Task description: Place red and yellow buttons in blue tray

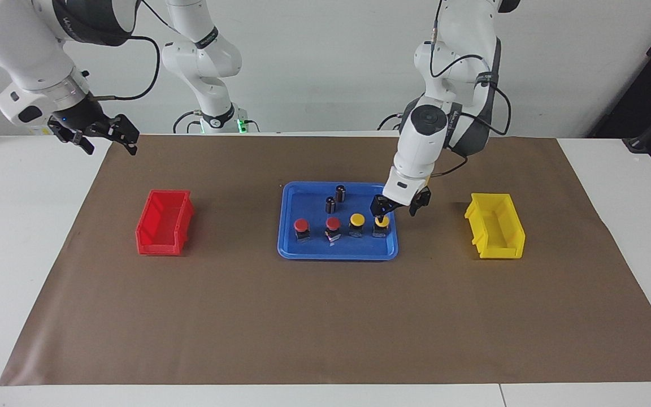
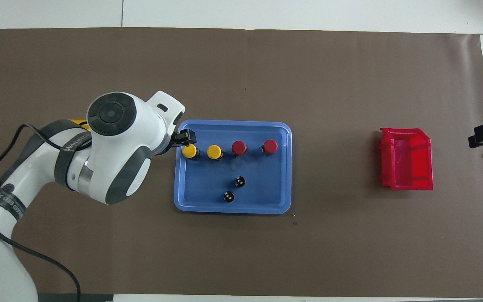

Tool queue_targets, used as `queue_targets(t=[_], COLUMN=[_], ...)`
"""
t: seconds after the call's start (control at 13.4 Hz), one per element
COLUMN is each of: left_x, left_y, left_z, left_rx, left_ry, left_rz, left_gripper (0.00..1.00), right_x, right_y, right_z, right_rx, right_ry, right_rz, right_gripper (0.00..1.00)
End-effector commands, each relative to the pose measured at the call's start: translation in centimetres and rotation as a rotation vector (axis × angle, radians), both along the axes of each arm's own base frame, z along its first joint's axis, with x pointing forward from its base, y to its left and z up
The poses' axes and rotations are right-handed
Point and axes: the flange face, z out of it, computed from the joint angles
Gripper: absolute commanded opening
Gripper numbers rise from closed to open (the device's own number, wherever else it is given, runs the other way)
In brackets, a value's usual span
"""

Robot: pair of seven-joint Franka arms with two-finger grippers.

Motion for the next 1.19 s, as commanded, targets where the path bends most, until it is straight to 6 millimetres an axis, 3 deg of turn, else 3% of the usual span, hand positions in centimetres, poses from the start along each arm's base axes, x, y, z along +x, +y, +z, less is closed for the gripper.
queue_targets(t=[0.0,0.15,0.3,0.52,0.75,1.12], left_x=[2.6,3.7,4.1,4.5,4.2,3.6], left_y=[5.2,9.2,13.8,19.0,20.9,21.7], left_z=[6.5,10.8,13.8,16.3,18.2,18.9], left_rx=[0.003,-0.014,-0.016,-0.014,-0.015,-0.016], left_ry=[0.025,-0.026,-0.040,-0.020,-0.019,-0.010], left_rz=[-0.067,-0.033,-0.015,-0.091,-0.100,-0.128], left_gripper=[1.00,1.00,1.00,1.00,1.00,1.00], right_x=[-0.7,-0.7,-0.7,-0.7,-0.7,-0.7], right_y=[-0.2,-0.2,-0.1,-0.2,-0.2,-0.2], right_z=[0.0,0.0,0.0,0.0,0.0,0.0], right_rx=[0.002,0.002,0.004,0.002,0.002,0.002], right_ry=[-0.001,-0.001,-0.001,-0.001,-0.001,-0.001], right_rz=[0.019,0.019,0.019,0.019,0.019,0.019], right_gripper=[1.00,1.00,1.00,1.00,1.00,1.00])
